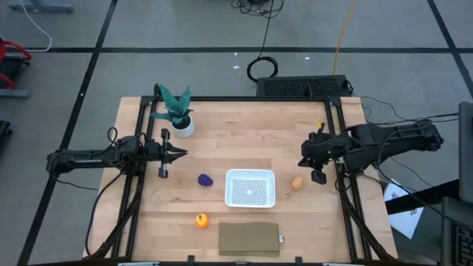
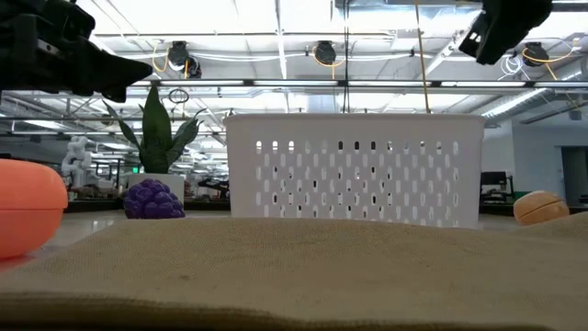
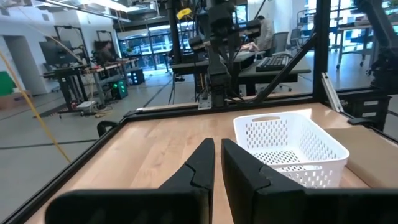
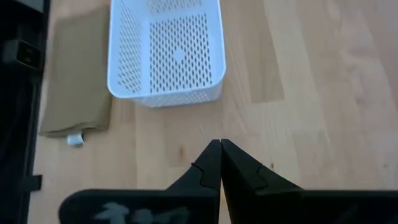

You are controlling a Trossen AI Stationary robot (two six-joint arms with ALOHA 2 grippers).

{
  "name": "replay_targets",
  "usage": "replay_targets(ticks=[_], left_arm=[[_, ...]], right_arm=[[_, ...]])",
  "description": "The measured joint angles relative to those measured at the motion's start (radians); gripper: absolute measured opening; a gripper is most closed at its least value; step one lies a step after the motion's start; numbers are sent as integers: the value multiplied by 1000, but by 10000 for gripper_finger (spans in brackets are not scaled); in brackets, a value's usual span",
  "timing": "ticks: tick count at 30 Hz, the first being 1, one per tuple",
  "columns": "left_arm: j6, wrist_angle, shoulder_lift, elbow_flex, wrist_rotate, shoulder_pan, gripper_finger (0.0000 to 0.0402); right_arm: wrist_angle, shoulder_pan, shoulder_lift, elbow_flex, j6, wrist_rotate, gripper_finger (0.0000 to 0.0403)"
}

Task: Pick and placing Produce into tupperware
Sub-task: Put the potato into the white basket

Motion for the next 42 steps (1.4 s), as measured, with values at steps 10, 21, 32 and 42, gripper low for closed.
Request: replay_targets(ticks=[10,21,32,42], left_arm=[[0,-3,0,0,-7,0,31],[0,-27,0,0,-7,0,31],[6,-26,0,0,-7,0,31],[2,-26,0,0,-7,0,31]], right_arm=[[-132,0,138,38,27,-44,0],[-213,0,231,103,66,-86,0],[-206,0,238,106,63,-86,0],[-161,0,238,106,29,-86,32]])
